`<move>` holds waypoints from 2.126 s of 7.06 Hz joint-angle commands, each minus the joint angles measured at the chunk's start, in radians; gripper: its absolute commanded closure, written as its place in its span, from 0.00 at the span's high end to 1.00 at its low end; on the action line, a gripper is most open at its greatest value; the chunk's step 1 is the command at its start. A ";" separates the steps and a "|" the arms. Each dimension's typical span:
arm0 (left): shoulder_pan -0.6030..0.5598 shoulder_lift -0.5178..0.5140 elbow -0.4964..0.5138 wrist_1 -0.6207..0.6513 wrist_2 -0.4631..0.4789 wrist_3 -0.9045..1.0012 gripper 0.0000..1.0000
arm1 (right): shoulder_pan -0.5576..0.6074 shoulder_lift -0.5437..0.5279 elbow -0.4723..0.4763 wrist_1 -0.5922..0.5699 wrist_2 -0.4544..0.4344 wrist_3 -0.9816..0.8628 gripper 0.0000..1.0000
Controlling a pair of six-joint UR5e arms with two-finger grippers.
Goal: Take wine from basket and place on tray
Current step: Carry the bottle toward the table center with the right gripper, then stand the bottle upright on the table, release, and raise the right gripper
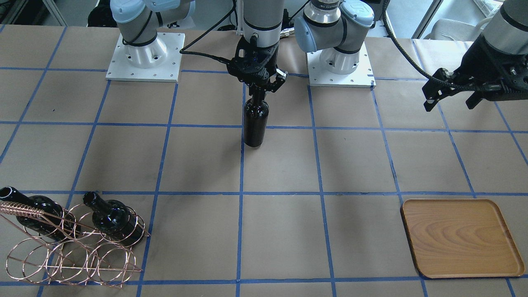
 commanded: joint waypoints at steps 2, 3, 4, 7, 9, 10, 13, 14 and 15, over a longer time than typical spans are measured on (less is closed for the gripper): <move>0.000 0.000 -0.002 -0.002 0.000 0.000 1.00 | 0.000 0.012 0.000 0.003 -0.016 -0.001 0.66; 0.000 0.000 -0.002 -0.002 0.000 0.000 1.00 | 0.000 0.015 0.000 0.003 -0.016 -0.001 0.82; -0.002 0.000 -0.002 -0.002 -0.003 0.000 1.00 | 0.000 0.013 0.000 0.003 -0.017 0.001 0.88; -0.011 0.000 -0.002 -0.005 -0.001 0.000 1.00 | -0.037 -0.013 -0.038 -0.020 -0.052 -0.097 1.00; -0.018 0.000 -0.002 -0.021 0.004 -0.003 1.00 | -0.162 -0.068 -0.055 0.009 -0.056 -0.273 1.00; -0.019 0.000 -0.002 -0.021 -0.003 -0.009 1.00 | -0.243 -0.107 -0.067 0.058 -0.048 -0.392 1.00; -0.066 0.003 -0.002 -0.017 -0.027 -0.079 1.00 | -0.492 -0.201 -0.098 0.155 -0.045 -0.803 1.00; -0.131 0.000 -0.002 -0.014 -0.038 -0.110 1.00 | -0.542 -0.206 -0.101 0.164 -0.045 -0.875 1.00; -0.228 0.002 -0.002 -0.012 -0.073 -0.142 1.00 | -0.579 -0.211 -0.101 0.167 -0.046 -0.910 1.00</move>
